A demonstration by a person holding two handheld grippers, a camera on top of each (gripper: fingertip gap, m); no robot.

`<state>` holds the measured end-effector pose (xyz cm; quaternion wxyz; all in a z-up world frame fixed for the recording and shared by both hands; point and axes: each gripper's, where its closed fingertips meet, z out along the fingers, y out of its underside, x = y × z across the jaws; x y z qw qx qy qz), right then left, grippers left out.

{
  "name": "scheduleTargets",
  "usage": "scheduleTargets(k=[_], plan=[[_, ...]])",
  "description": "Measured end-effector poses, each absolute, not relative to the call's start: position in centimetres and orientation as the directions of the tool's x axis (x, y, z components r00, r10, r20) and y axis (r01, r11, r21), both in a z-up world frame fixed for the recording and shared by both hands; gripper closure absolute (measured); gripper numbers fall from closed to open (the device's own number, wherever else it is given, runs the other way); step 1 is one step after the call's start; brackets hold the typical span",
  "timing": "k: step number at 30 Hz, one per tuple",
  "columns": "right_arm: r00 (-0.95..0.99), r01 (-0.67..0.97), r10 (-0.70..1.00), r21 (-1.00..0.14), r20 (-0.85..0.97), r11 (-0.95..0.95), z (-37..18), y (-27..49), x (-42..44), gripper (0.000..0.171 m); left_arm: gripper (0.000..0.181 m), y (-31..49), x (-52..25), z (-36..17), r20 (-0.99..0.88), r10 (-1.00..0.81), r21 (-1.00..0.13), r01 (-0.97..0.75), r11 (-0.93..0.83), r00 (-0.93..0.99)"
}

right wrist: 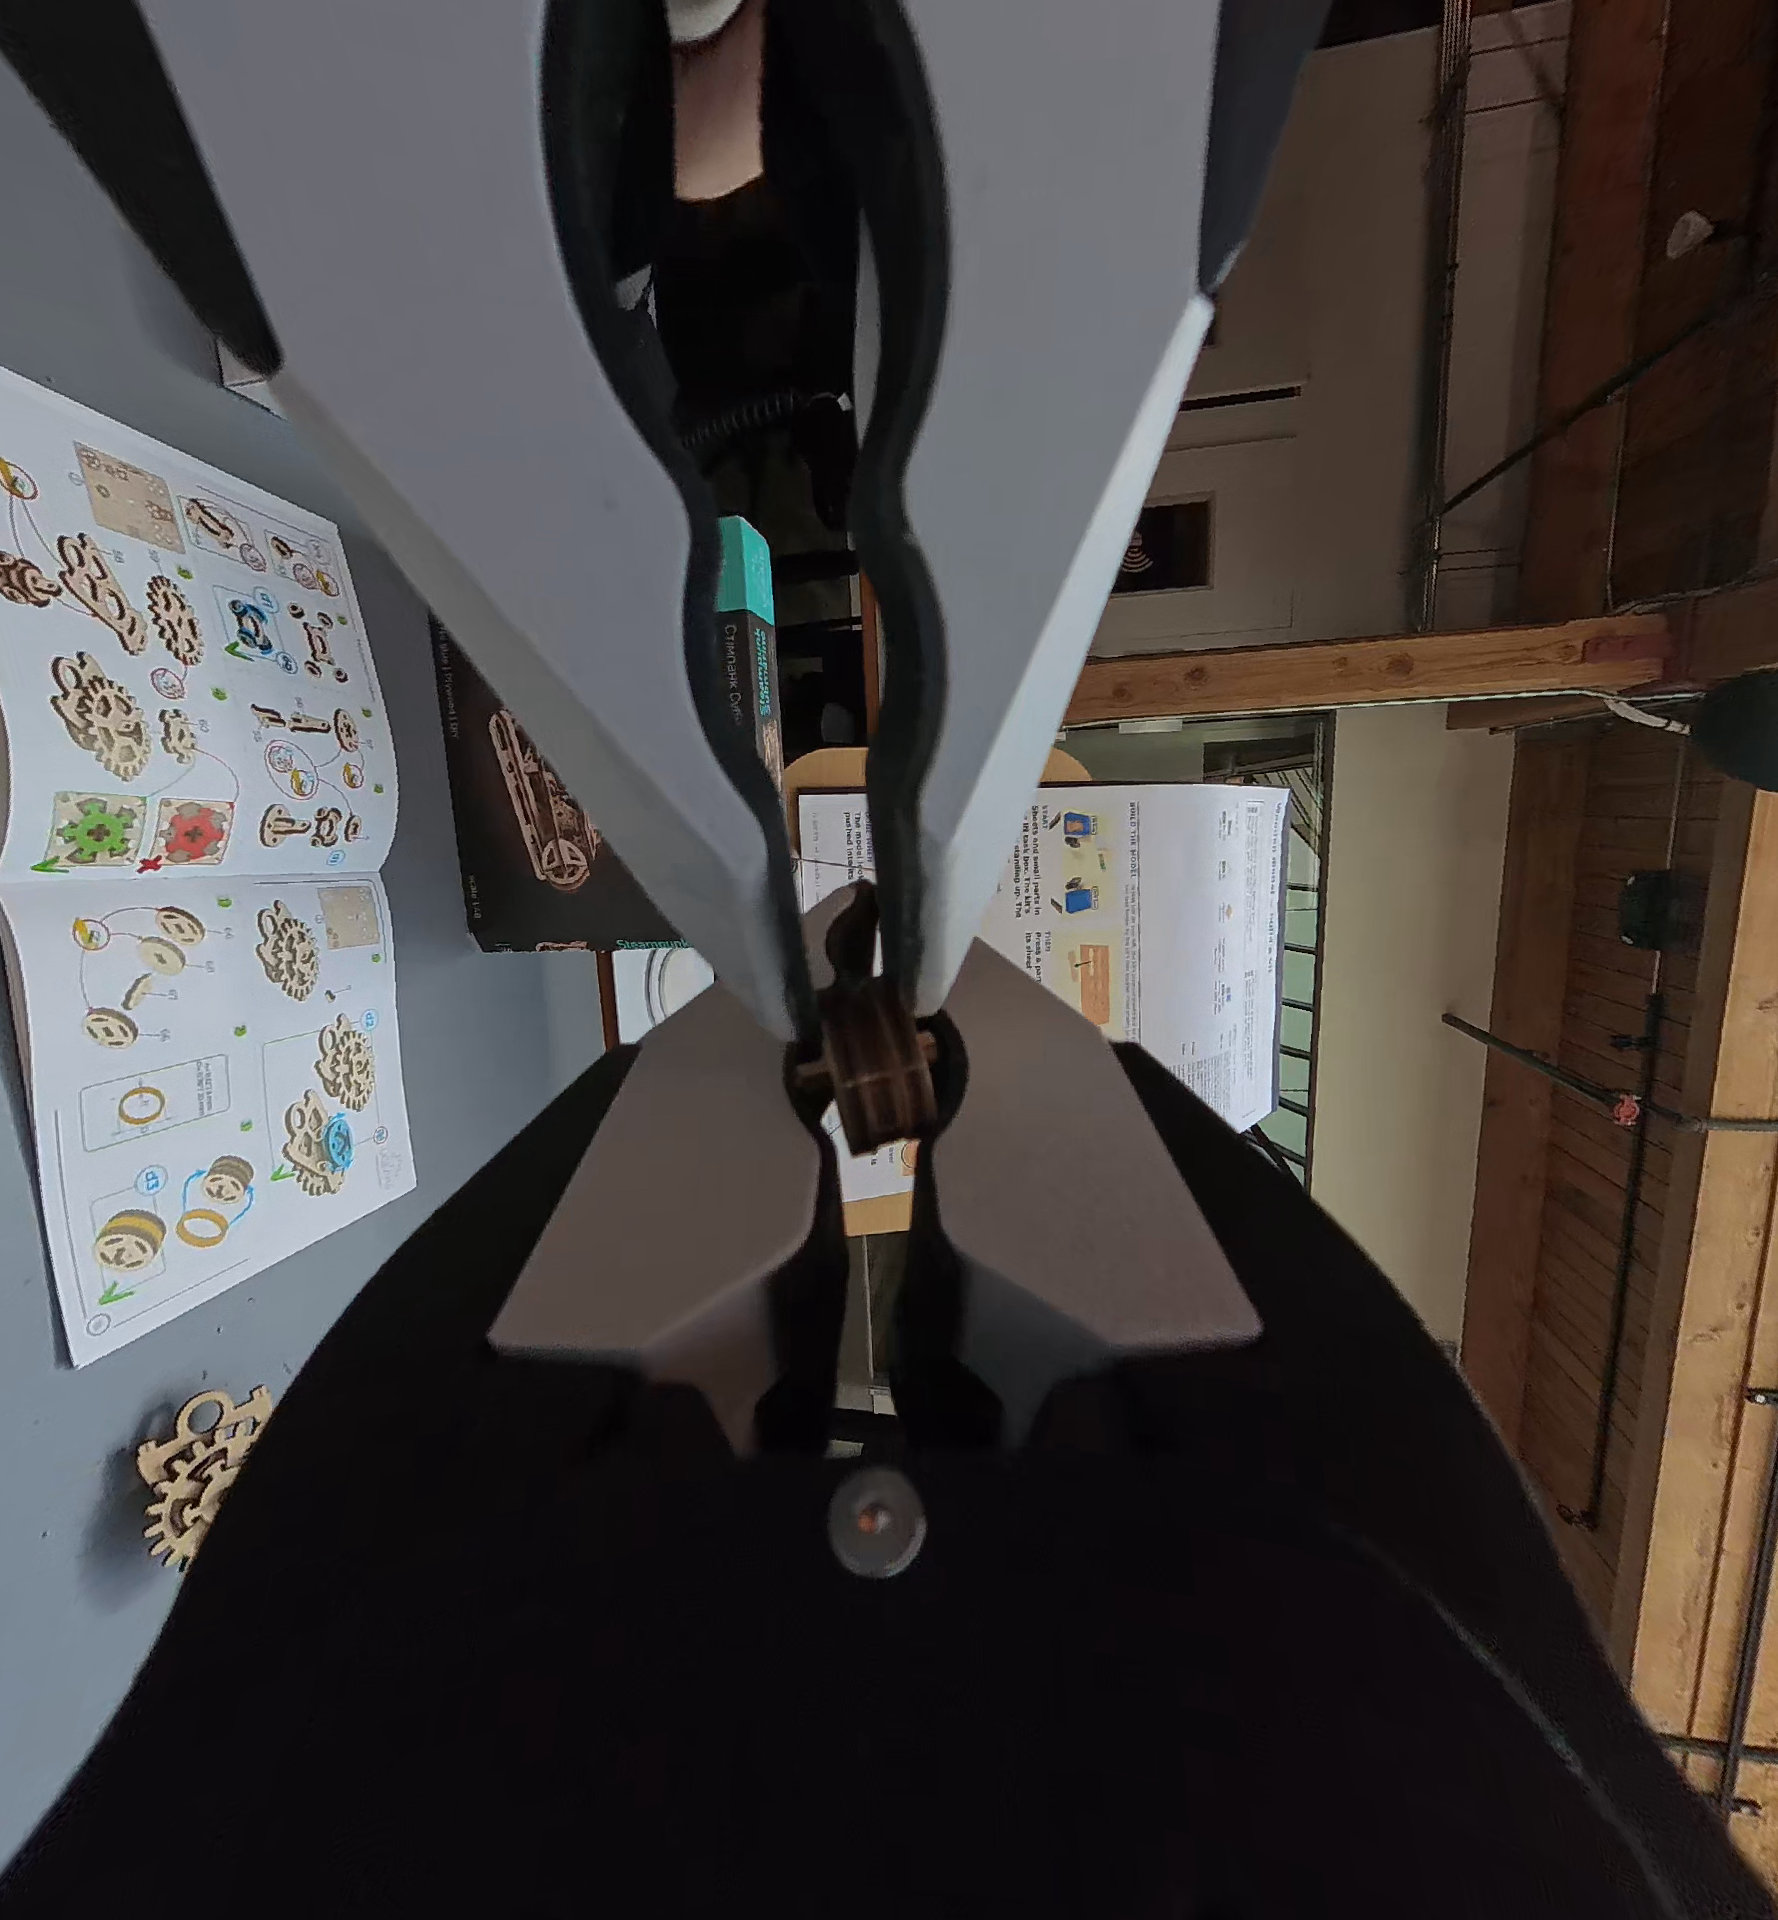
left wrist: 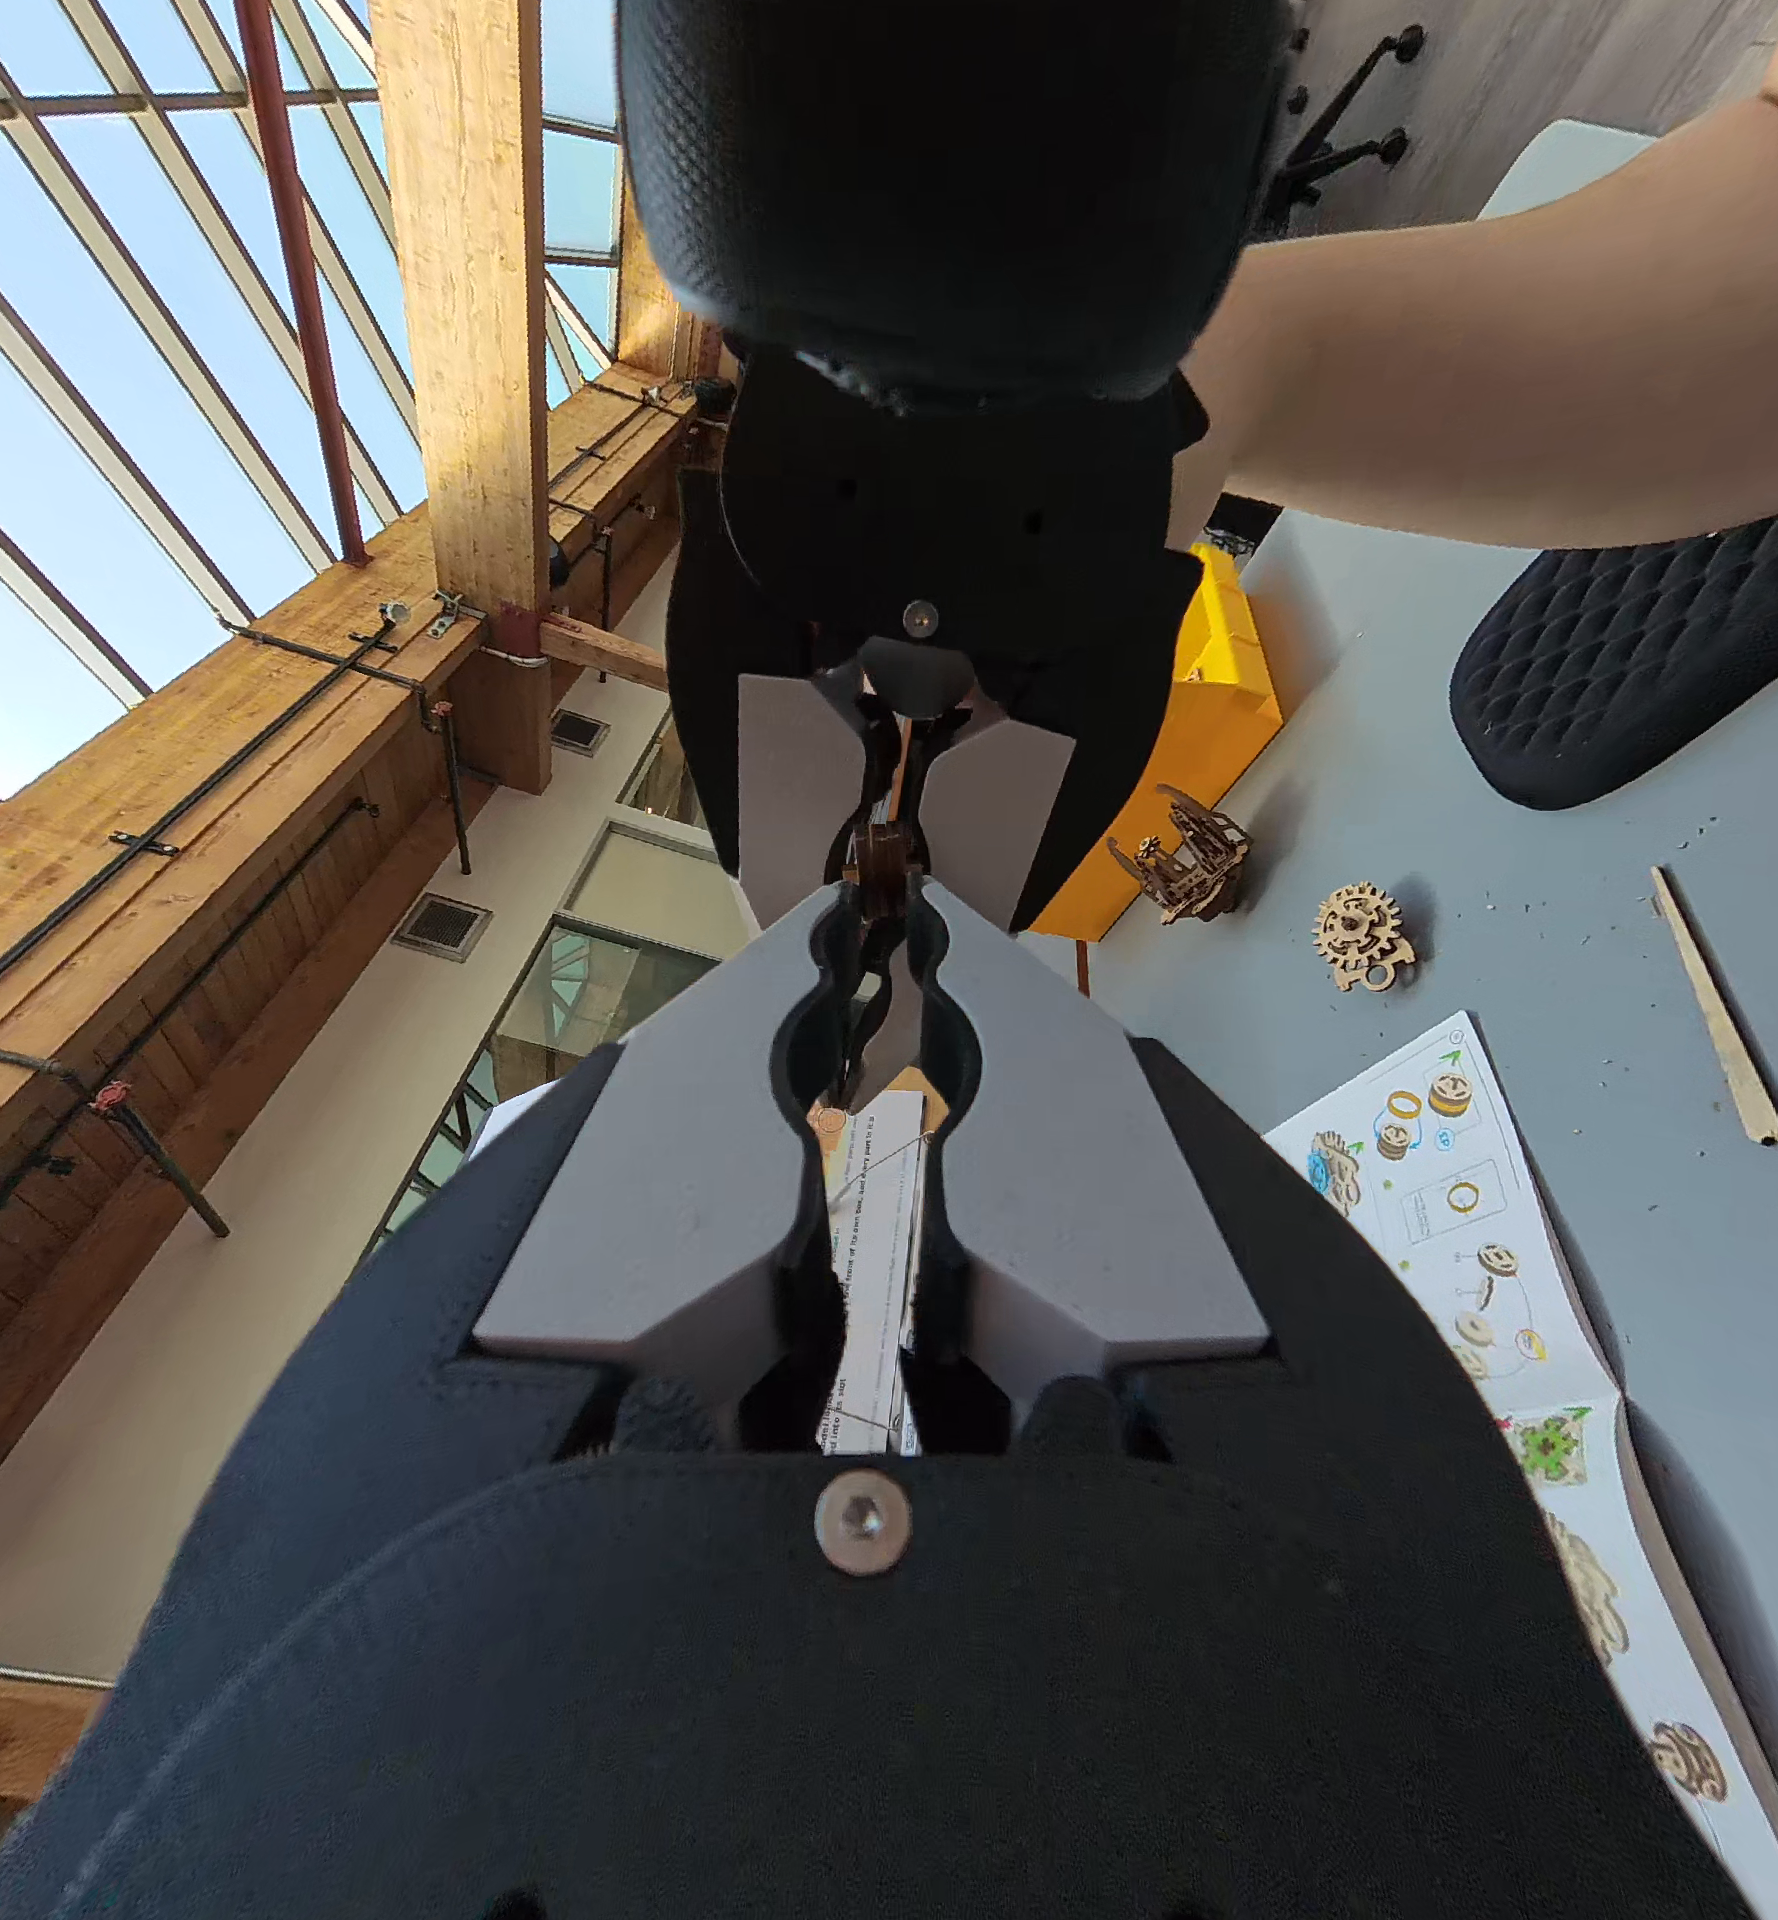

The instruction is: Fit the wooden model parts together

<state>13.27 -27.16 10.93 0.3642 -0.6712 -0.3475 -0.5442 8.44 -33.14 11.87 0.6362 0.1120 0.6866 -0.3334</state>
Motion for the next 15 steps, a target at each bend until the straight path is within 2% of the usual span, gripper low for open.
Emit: scheduleTargets(k=[5, 8, 15], plan=[[0.180, 0.876, 0.046, -0.139, 0.983, -0.461, 11.3, -26.9, 12.6, 0.170, 0.175, -33.2, 7.8, 12.1, -0.957, -0.249, -0.288, 0.595, 0.750, -0.150], [0.163, 0.853, 0.065, -0.107, 0.984, -0.511, 10.9, -27.0, 13.4, 0.159, 0.175, -33.7, 7.5, 11.7, -0.969, -0.208, -0.244, 0.604, 0.759, -0.131], [0.149, 0.834, 0.084, -0.080, 0.985, -0.545, 10.3, -26.7, 14.0, 0.164, 0.175, -33.8, 7.8, 11.4, -0.978, -0.179, -0.208, 0.581, 0.787, -0.108]])
